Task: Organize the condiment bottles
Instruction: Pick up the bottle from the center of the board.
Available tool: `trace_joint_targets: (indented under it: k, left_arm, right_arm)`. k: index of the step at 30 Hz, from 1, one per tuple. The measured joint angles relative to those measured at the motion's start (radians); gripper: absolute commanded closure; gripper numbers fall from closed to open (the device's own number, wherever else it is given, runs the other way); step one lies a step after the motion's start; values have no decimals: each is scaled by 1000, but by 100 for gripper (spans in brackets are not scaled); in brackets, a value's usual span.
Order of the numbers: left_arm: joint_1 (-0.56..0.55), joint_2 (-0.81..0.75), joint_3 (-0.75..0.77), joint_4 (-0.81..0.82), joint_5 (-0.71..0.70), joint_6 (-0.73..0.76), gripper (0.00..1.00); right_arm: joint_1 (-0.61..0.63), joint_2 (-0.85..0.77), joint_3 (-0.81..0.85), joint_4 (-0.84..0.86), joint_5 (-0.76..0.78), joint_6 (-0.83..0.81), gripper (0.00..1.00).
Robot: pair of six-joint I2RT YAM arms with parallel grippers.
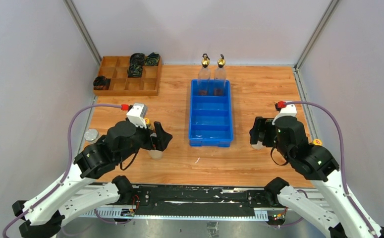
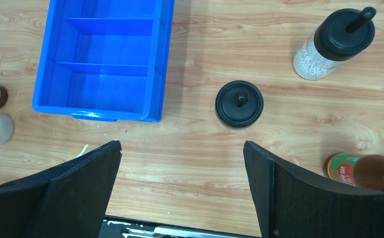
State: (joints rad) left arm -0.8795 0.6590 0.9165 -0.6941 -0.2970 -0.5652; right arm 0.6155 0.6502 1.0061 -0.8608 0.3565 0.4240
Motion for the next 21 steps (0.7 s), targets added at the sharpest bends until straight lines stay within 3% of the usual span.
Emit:
trace_joint_targets:
  k: [9, 21]
  left_arm:
    - [0, -10, 0, -51, 29, -22, 0]
    - [0, 80, 78, -77, -59, 2, 0]
  right_arm:
    - [0, -11, 21, -65, 13, -53, 0]
    - [-30, 69, 21, -62, 115, -86, 0]
